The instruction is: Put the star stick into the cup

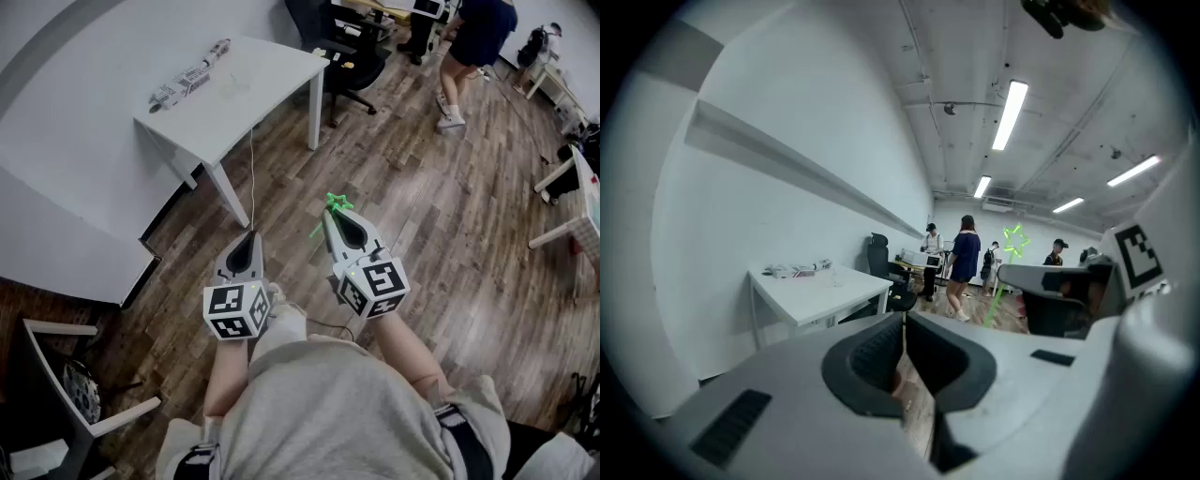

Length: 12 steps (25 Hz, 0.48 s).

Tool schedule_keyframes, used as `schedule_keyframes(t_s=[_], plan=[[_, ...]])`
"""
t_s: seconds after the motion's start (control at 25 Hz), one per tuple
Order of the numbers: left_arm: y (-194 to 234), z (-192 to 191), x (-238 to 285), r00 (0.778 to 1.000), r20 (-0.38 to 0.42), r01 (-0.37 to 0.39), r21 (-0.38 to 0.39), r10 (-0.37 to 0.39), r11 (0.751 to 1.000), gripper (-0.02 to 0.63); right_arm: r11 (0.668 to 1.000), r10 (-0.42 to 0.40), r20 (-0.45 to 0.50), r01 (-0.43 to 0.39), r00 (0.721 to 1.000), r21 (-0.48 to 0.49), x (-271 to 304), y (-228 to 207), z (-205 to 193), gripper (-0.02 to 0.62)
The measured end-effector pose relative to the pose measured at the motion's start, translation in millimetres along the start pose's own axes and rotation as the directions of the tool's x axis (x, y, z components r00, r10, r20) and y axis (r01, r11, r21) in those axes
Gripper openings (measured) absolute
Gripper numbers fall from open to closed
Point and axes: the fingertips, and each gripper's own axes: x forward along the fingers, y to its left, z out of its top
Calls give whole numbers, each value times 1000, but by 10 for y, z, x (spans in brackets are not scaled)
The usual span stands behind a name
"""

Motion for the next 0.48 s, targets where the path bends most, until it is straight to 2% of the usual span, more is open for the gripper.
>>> schedule_keyframes(t_s=[0.2,0.48], plan=[[28,38,-356,999,19,-28,3,28,1000,12,1000,3,1,-3,1000,14,-223,173,-19,-2],[21,34,-468,999,29,-37,9,36,999,12,1000,14,1,-14,1000,5,-313,257,-27,-2]])
